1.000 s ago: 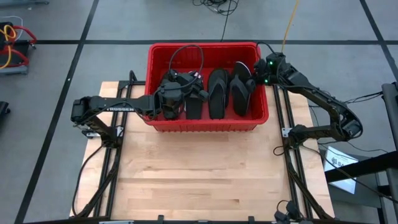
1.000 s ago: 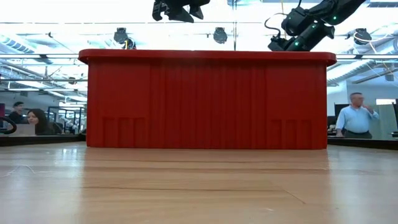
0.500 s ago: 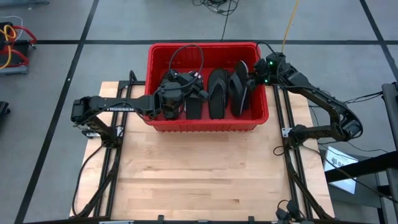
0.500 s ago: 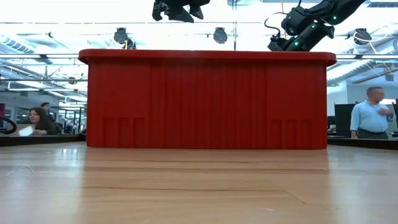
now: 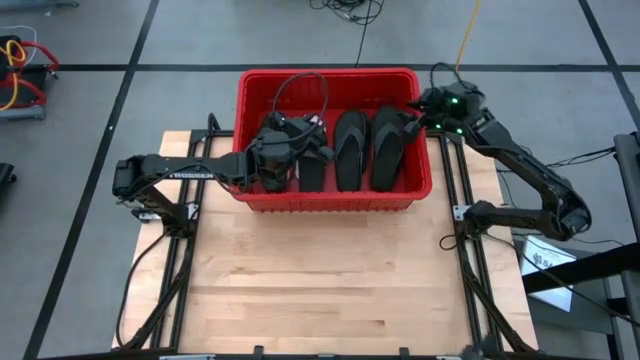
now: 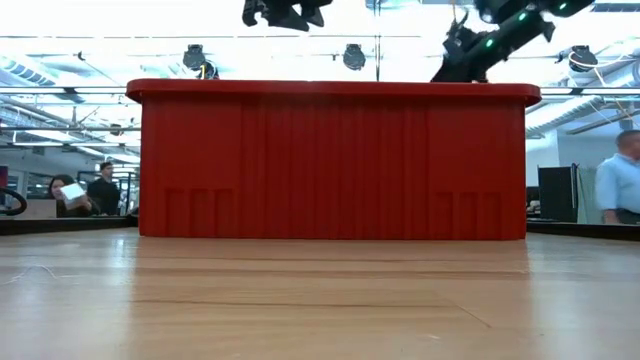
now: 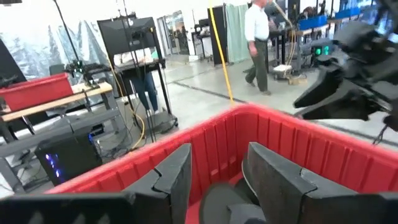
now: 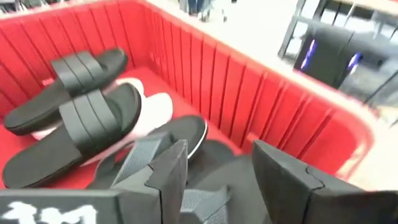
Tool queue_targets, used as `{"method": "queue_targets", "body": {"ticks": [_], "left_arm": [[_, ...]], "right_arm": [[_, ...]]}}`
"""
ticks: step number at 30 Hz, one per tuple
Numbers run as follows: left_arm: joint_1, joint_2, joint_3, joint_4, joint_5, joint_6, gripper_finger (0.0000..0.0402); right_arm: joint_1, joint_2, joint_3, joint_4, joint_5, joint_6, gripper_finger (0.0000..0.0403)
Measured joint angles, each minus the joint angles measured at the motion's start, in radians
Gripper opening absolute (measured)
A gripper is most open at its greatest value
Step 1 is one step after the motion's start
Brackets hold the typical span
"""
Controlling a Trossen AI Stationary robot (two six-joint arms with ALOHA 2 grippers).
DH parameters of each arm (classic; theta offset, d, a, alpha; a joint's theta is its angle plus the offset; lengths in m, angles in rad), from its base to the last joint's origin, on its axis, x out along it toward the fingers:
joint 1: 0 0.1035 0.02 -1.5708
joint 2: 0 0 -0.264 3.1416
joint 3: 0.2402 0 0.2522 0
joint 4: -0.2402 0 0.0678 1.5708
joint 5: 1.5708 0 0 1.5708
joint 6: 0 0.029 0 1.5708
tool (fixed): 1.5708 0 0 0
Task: Pick and place slides into bin
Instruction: Return to Home Position
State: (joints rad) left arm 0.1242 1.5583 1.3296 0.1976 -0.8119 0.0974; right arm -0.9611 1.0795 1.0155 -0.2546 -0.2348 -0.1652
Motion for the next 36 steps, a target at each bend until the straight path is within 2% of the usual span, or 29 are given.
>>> {"method": "queue_targets", "body": {"ticks": [3, 6, 10, 12, 14, 24, 30, 32, 36], "left_arm": [[0.000, -0.045, 0.000, -0.026, 0.000, 0.009, 0.0158], [0.005, -0.101, 0.000, -0.102, 0.000, -0.006, 0.0141], [0.006, -0.192, 0.002, -0.273, 0.035, -0.059, 0.0080], [0.006, -0.249, 0.001, -0.395, 0.076, -0.094, 0.0038], [0.006, -0.293, 0.002, -0.467, 0.135, -0.131, 0.0011], [0.006, -0.536, -0.015, -0.796, 0.371, -0.106, 0.0005], [0.006, -0.713, -0.171, -0.745, 0.453, -0.102, 0.0004], [0.006, -0.780, -0.234, -0.701, 0.483, -0.092, 0.0002], [0.006, -0.901, -0.354, -0.600, 0.621, -0.050, 0.0004]], "right_arm": [[0.000, -0.078, 0.000, -0.003, -0.003, -0.041, 0.0155], [0.007, -0.160, 0.000, -0.008, -0.004, -0.044, 0.0114], [0.037, -0.260, 0.000, -0.032, -0.033, -0.039, 0.0030], [0.055, -0.305, 0.000, -0.038, -0.083, -0.067, 0.0009], [0.073, -0.348, 0.000, -0.051, -0.149, -0.095, 0.0010], [0.126, -0.525, 0.001, -0.186, -0.443, -0.133, 0.0001], [0.127, -0.615, 0.001, -0.325, -0.608, -0.159, 0.0000], [0.127, -0.634, 0.001, -0.339, -0.697, -0.153, 0.0000], [0.127, -0.666, 0.001, -0.392, -0.858, -0.169, 0.0000]]}}
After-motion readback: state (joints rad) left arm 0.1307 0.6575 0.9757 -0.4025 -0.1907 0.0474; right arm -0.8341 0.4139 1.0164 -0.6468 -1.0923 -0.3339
